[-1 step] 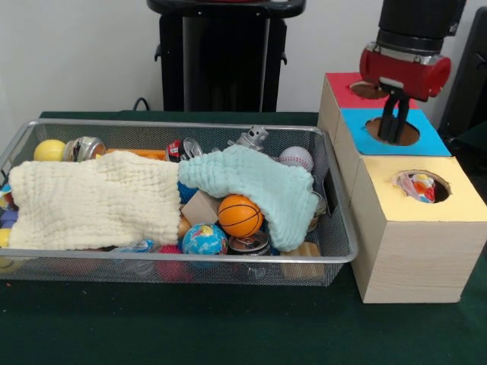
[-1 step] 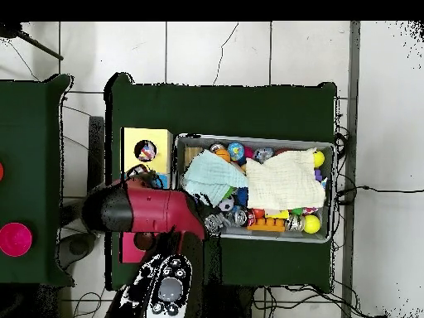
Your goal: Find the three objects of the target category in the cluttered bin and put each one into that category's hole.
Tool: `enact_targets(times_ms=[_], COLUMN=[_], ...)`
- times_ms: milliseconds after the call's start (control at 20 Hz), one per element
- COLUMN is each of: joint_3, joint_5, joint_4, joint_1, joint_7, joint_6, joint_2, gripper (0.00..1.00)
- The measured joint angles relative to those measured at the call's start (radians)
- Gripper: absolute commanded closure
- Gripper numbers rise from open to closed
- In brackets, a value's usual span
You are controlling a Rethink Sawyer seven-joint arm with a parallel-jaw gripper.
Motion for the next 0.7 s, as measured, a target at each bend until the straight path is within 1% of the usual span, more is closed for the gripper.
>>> enact_targets(times_ms=[150,200,400,450,500,600,700], joint_3=[-0.003,-0.002,-0.002,-0.002,-0.001,-0.001,0.0], joint_5=[-0.02,-0.032,-0.044,-0.046,-0.047,-0.047,-0.048], joint_4=[0.008,0.007,-0.01,-0.022,-0.054,-0.077,-0.133], joint_1=[-0.011,-0.025,-0.041,-0.042,-0.039,-0.035,-0.026], joint_7=[0.0,0.0,0.0,0.0,0.0,0.0,0.0], joint_6=[0.051,0.079,0.119,0.135,0.169,0.19,0.227], joint_2=[-0.009,-0.006,0.011,0.021,0.043,0.056,0.086], gripper=[1.0,1.0,1.0,1.0,1.0,1.0,1.0])
